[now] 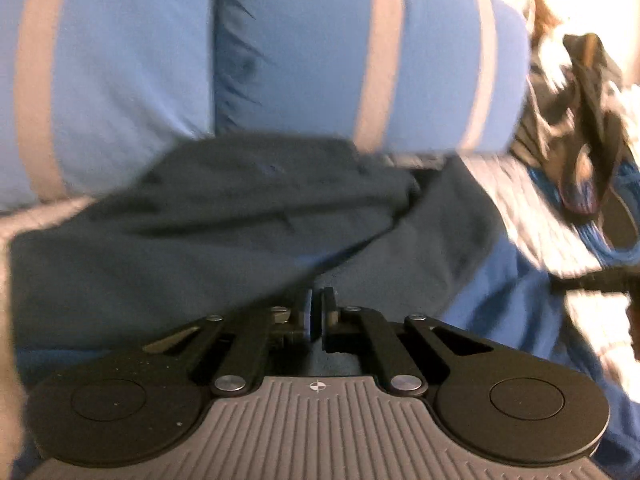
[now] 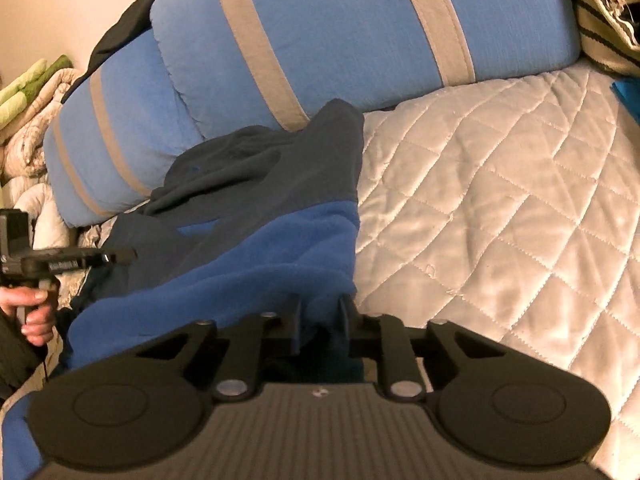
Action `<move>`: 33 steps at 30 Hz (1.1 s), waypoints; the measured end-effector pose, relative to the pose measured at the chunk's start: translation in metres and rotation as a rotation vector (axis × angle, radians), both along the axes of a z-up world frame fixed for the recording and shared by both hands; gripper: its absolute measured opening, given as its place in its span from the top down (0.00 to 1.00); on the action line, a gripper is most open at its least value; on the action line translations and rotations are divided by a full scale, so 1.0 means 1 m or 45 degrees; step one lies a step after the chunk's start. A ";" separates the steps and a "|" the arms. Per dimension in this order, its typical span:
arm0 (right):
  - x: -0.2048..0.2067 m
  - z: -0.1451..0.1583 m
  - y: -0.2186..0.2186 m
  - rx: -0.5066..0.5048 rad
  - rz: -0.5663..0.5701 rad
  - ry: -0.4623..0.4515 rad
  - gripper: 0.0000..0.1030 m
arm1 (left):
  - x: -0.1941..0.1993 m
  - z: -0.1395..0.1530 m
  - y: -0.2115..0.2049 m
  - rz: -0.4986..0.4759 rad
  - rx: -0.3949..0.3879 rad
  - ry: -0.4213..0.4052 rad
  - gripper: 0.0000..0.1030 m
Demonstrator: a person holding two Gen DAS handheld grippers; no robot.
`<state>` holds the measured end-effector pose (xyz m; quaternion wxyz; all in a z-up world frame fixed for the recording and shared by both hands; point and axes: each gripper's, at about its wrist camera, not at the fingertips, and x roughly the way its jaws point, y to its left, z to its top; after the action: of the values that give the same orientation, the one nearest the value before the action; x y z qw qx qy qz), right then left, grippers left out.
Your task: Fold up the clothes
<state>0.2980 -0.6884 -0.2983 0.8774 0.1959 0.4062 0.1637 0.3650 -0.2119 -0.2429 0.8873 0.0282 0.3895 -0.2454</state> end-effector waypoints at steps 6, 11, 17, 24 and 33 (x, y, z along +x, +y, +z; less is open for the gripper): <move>-0.002 0.001 0.006 -0.083 -0.026 0.002 0.67 | -0.011 0.014 -0.001 0.089 0.121 -0.051 0.79; -0.014 0.023 0.014 -0.229 -0.074 -0.043 0.35 | -0.047 0.043 0.025 0.147 0.058 -0.128 0.45; -0.050 0.068 0.022 -0.399 -0.025 -0.172 0.15 | -0.112 0.089 0.069 0.225 0.001 -0.287 0.27; -0.089 0.130 0.017 -0.469 -0.047 -0.331 0.04 | -0.165 0.129 0.119 0.326 -0.121 -0.378 0.25; -0.129 0.212 0.004 -0.475 -0.148 -0.580 0.02 | -0.203 0.172 0.150 0.412 -0.242 -0.489 0.24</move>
<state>0.1691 -0.6840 -0.0866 0.9747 0.0124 0.2099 0.0757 0.1625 -0.0617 -0.0710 0.9713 -0.0718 0.1889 -0.1258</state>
